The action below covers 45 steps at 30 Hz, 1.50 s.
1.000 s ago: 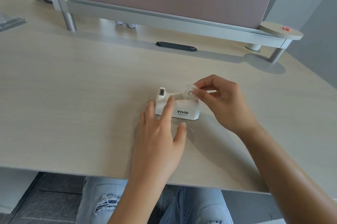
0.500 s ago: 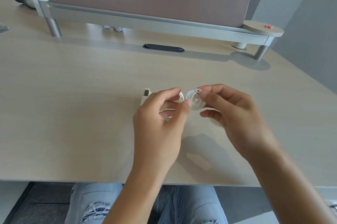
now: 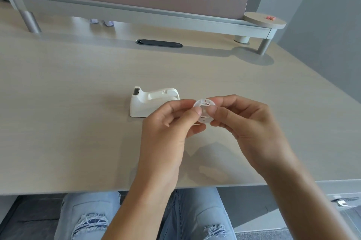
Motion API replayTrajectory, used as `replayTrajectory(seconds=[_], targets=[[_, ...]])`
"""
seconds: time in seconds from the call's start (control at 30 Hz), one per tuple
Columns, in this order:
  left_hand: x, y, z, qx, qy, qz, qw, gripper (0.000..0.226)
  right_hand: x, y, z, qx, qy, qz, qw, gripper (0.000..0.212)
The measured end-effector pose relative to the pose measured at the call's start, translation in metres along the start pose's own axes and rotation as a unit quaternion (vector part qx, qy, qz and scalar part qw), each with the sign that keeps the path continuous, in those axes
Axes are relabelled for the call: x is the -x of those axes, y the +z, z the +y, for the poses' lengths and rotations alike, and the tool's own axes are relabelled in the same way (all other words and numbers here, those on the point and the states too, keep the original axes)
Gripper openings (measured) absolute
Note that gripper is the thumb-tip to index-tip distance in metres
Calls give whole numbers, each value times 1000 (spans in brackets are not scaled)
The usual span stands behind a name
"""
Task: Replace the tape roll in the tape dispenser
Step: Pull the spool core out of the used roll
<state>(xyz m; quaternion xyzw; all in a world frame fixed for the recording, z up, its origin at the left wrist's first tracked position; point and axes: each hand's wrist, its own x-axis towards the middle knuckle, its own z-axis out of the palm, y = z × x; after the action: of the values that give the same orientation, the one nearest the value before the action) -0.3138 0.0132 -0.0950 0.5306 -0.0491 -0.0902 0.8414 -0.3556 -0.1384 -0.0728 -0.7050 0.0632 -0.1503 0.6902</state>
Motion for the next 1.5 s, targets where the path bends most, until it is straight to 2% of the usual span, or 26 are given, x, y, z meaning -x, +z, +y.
replayTrajectory(seconds=[0.17,0.4,0.87,1.1,1.27,1.37,1.5], targets=[[3,0,-1,17,-13,-25,999,12,4,-3,0,-56,30,-24,998,25],[6,2,3,89,-81,-58,991,12,6,-5,-2,-122,69,-27,990,35],[12,8,-4,116,-137,-61,982,6,18,-6,-1,-153,99,-12,983,26],[19,15,-12,129,-147,-67,978,8,28,-14,2,-158,112,-1,981,29],[24,19,-15,152,-167,-80,971,20,34,-18,3,-163,115,0,980,30],[27,21,-15,158,-172,-82,969,23,36,-19,4,-169,118,7,979,38],[31,23,-17,169,-180,-70,966,18,40,-21,7,-173,115,13,978,37]])
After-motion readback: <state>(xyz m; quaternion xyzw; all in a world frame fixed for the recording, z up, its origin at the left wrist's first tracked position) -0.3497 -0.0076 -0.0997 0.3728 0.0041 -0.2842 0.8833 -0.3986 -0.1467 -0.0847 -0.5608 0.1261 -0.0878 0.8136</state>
